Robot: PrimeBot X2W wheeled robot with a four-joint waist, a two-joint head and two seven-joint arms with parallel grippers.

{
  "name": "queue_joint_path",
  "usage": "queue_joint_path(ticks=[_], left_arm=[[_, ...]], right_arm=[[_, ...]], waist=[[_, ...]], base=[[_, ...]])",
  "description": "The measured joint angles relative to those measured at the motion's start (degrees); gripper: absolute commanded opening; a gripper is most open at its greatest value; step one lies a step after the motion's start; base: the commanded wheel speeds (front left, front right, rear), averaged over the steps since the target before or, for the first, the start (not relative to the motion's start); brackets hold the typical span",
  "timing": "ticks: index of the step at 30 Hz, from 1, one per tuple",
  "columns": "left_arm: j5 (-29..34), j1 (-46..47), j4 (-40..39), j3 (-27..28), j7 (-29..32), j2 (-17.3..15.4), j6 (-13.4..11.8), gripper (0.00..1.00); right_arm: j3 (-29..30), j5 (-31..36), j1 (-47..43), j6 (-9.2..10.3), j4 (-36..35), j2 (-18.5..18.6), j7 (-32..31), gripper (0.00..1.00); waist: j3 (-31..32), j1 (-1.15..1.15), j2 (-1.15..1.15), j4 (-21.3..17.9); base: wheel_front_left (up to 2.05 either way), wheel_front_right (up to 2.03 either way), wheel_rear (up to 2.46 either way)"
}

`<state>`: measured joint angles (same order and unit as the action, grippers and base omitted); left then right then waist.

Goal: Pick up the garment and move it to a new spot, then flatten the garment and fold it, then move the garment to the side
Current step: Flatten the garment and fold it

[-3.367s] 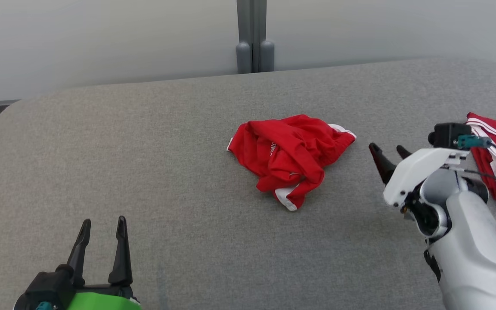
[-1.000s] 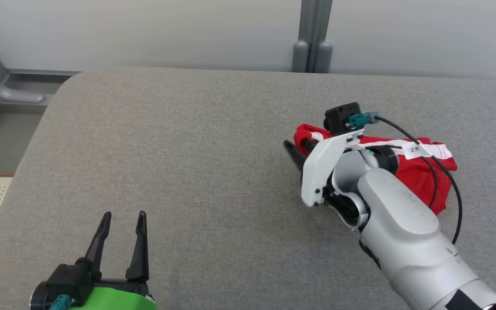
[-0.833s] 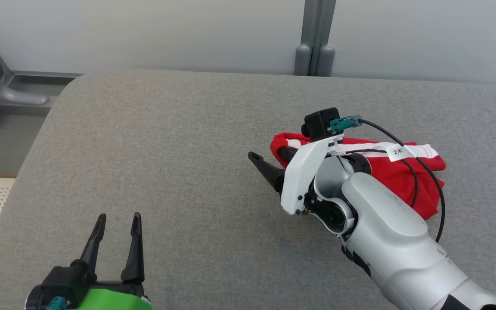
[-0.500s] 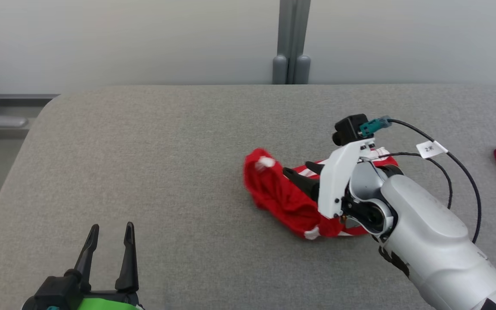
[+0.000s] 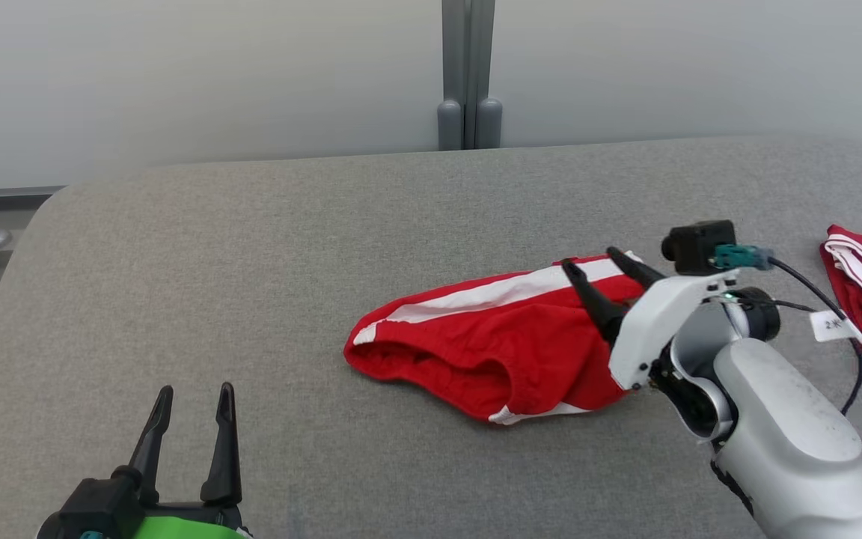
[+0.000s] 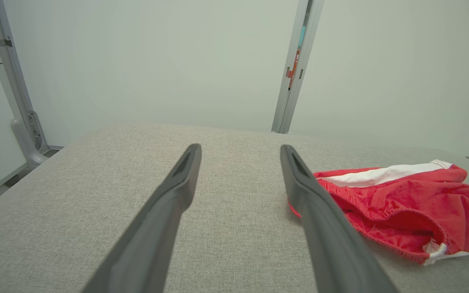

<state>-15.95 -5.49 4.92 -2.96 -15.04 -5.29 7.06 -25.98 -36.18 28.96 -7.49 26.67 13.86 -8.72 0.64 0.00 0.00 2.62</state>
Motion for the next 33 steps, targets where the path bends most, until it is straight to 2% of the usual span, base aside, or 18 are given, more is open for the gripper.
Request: queue_joint_path(ticks=[5, 11, 15, 20, 30, 33], left_arm=[[0.00, -0.04, -0.01, 0.44, 0.00, 0.02, -0.24, 1.00], [-0.01, -0.09, 0.56, 0.62, -0.01, 0.20, -0.42, 1.00], [-0.16, -0.13, 1.10, 0.91, 0.00, 0.33, -0.49, 1.00], [-0.49, -0.14, 1.96, 1.24, -0.01, 0.48, -0.49, 1.00], [-1.01, 0.15, 3.61, -0.08, 0.00, 1.03, -0.25, 1.00], [-3.49, 1.57, 6.37, -2.72, 3.60, 1.27, -0.01, 1.00]], right_arm=[[6.26, 9.29, -6.21, 0.00, -5.79, 1.46, 10.31, 1.00], [14.72, 16.97, -14.93, 0.00, -12.61, 0.49, 16.18, 1.00], [19.79, 19.64, -19.96, 0.00, -16.05, -1.53, 16.62, 1.00], [23.03, 21.38, -24.33, 0.00, -18.69, -2.42, 15.91, 1.00], [24.35, 21.63, -26.44, 0.00, -21.48, -4.15, 13.50, 1.00], [24.35, 21.20, -26.44, 0.00, -21.80, -4.70, 13.26, 1.00]], waist=[[0.15, 0.00, 0.00, -0.98], [0.55, 0.00, 0.00, -2.60], [0.85, 0.00, 0.00, -3.82], [1.15, 0.00, 0.00, -5.01], [1.01, 0.00, 0.00, -6.19], [0.81, 0.00, 0.00, -6.48]], base=[[0.00, 0.00, 0.00], [0.00, 0.00, 0.00], [0.00, 0.00, 0.00], [0.00, 0.00, 0.00], [0.00, 0.00, 0.00], [0.00, 0.00, 0.00]])
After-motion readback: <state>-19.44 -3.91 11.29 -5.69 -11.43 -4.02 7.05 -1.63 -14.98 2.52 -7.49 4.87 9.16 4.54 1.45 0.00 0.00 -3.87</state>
